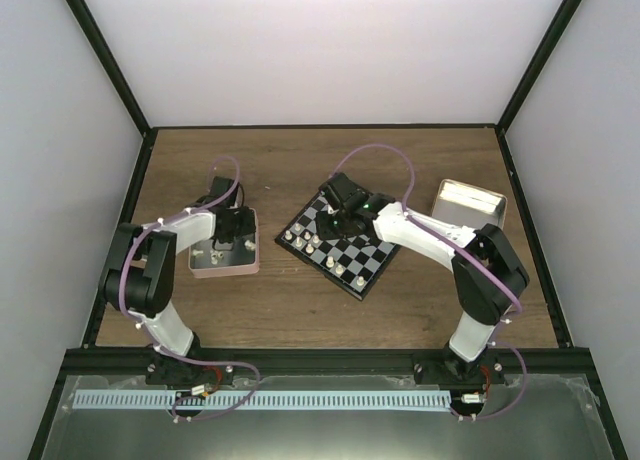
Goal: Set up the chess pieces on the board
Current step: Pick up the chess piece from the storage box.
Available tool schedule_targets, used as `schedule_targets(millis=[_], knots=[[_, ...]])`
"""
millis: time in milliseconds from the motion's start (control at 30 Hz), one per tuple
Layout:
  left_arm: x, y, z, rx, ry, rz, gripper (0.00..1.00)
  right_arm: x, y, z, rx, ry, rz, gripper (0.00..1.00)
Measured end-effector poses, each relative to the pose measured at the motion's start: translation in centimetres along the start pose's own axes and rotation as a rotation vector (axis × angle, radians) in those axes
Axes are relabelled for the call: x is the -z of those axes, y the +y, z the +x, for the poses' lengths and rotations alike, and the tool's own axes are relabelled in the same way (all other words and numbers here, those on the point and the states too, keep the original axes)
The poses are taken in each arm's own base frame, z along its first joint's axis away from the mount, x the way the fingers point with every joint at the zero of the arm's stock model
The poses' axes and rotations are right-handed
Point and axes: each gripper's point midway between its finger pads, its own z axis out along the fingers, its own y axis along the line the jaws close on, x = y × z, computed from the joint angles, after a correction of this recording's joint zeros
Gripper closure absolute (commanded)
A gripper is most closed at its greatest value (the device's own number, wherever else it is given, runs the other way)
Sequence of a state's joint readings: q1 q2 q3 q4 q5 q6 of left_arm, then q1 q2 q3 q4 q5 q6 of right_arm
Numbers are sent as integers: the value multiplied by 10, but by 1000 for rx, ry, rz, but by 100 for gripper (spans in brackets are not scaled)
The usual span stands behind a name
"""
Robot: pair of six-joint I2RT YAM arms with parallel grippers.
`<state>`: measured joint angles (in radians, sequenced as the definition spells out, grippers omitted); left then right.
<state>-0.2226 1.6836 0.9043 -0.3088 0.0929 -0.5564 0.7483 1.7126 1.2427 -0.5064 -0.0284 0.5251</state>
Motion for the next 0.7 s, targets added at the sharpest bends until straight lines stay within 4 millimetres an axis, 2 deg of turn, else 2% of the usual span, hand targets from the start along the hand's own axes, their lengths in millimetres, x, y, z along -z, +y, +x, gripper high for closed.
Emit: schedule_targets(millis=[133, 367, 600, 700], knots=[[-5, -4, -5, -10, -3, 10, 65, 1, 1, 0, -8, 0, -5, 70], [-10, -3, -12, -10, -14, -8, 79, 1, 1, 0, -14, 1, -5, 70], [-11, -1, -12, -12, -17, -25, 79, 1, 1, 0, -16, 2, -7, 70], [-10, 3, -12, -12, -24, -43, 73, 1, 2, 1, -18, 4, -13, 70]])
